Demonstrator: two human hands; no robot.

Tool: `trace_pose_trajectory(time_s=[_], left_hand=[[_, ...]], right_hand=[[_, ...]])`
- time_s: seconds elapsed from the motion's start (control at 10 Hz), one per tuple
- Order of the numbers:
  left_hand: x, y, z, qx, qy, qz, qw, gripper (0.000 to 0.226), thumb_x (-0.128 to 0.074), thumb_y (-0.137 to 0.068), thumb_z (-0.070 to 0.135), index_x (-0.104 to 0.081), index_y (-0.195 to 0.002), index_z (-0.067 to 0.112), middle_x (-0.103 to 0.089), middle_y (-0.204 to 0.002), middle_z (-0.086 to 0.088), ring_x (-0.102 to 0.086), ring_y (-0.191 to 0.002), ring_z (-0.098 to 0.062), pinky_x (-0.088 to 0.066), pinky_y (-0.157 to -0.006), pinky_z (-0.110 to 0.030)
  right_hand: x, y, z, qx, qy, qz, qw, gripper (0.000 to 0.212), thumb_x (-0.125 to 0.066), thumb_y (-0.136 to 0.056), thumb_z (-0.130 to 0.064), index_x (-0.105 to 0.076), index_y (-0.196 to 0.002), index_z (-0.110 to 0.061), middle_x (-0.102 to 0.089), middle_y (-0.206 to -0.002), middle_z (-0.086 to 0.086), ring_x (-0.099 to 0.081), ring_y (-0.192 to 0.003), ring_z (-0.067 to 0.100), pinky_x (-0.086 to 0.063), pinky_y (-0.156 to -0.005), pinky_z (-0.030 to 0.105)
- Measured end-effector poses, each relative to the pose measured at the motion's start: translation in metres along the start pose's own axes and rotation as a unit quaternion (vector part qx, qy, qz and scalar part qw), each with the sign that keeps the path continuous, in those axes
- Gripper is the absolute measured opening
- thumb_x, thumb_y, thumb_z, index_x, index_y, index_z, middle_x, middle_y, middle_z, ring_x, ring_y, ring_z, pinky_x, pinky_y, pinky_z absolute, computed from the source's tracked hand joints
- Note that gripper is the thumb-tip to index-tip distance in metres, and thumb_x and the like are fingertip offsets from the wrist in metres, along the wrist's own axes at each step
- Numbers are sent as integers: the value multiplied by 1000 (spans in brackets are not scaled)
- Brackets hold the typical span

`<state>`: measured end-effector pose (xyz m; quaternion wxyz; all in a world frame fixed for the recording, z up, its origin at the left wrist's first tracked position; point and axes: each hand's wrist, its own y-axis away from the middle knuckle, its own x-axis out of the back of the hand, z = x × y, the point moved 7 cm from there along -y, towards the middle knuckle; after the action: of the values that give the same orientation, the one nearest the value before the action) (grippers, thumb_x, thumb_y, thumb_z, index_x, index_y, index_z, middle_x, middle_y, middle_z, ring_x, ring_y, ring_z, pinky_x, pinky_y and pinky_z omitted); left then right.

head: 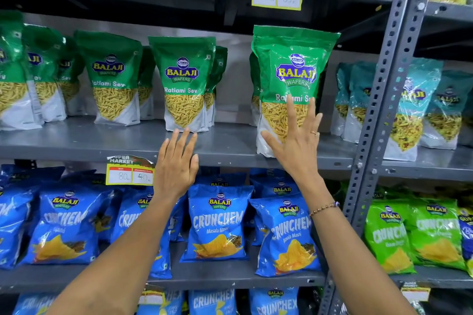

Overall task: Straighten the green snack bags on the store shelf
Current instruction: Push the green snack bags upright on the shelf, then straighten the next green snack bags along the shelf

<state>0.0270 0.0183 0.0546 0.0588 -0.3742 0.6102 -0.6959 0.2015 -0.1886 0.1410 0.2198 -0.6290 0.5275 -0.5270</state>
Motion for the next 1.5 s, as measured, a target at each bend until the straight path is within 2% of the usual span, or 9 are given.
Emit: trace_pose_trajectory(time_s=[0.2, 0.5, 0.9, 1.0, 1.1, 1.2, 1.3, 1.4, 1.5], left_hand=[[0, 1, -1, 0, 2, 4, 1000, 53, -27, -101, 31, -38, -149, 11, -33, -157, -10, -25, -146, -28, -21, -117, -45], [-1, 0, -1, -1, 4, -3, 1000, 54, -26, -101, 31, -37, -149, 11, -32, -157, -10, -25, -146, -28, -19, -118, -45], [6, -1, 1, 1, 11, -16, 1000, 54, -28, -101, 31, -35, -149, 9, -32, -157, -12, -26, -146, -29, -18, -118, -44], [19, -1, 0, -3, 25, 3, 1000, 52, -36, -99, 26, -38, -146, 5, -35, -155, -13, -29, -144, -29, -20, -118, -45], [37, -2, -14, -28, 36, 29, 999, 47, -36, -98, 19, -44, -141, 3, -40, -152, -14, -32, -143, -29, -23, -118, -45], [50, 2, -52, -24, 31, 17, 999, 49, -31, -100, 25, -45, -142, 2, -41, -151, -14, -31, -143, -29, -20, -119, -44], [56, 8, -105, 0, 7, -12, 1000, 52, -29, -101, 30, -42, -144, 4, -39, -153, -13, -31, -143, -29, -18, -118, -41], [60, 17, -156, 28, -12, -40, 999, 55, -25, -102, 34, -42, -144, 3, -38, -153, -14, -31, -142, -32, -17, -118, -42], [64, 25, -192, 38, -34, -57, 997, 59, -17, -104, 38, -42, -144, 2, -39, -152, -15, -32, -141, -32, -17, -118, -43]], right_hand=[[-16, -8, 6, 4, -2, -4, 1000, 90, -65, -84, -45, -4, -150, -40, 15, -160, 10, -1, -147, 42, -27, -109, 63], [-32, -17, 12, -13, 23, -1, 1000, 87, -63, -85, -46, -5, -150, -40, 12, -160, 11, -4, -146, 46, -29, -107, 66], [-38, -21, 14, -12, 11, -25, 1000, 89, -64, -85, -48, -4, -150, -41, 14, -160, 10, 2, -146, 45, -20, -109, 70], [-30, -16, 2, -14, 9, 18, 1000, 81, -57, -87, -55, -11, -150, -35, 3, -161, 10, 0, -146, 44, -17, -110, 66], [-21, -6, -38, 88, -19, 128, 988, 50, -52, -95, -33, -41, -140, -16, -27, -155, 11, -21, -145, 31, -25, -116, 49], [-42, 2, -93, 199, -70, 111, 971, 26, -51, -90, -14, -64, -112, -8, -56, -132, 13, -50, -124, 28, -39, -106, 40], [-80, 2, -135, 222, -81, -8, 972, 22, -49, -89, -11, -66, -102, -6, -65, -109, 11, -60, -99, 30, -51, -84, 44], [-123, -7, -149, 170, -72, -106, 977, 25, -47, -94, -14, -61, -114, -6, -61, -114, 11, -57, -103, 31, -50, -81, 42], [-158, -23, -152, 110, -54, -151, 981, 33, -48, -95, -16, -52, -126, -5, -52, -129, 15, -51, -116, 34, -47, -90, 44]])
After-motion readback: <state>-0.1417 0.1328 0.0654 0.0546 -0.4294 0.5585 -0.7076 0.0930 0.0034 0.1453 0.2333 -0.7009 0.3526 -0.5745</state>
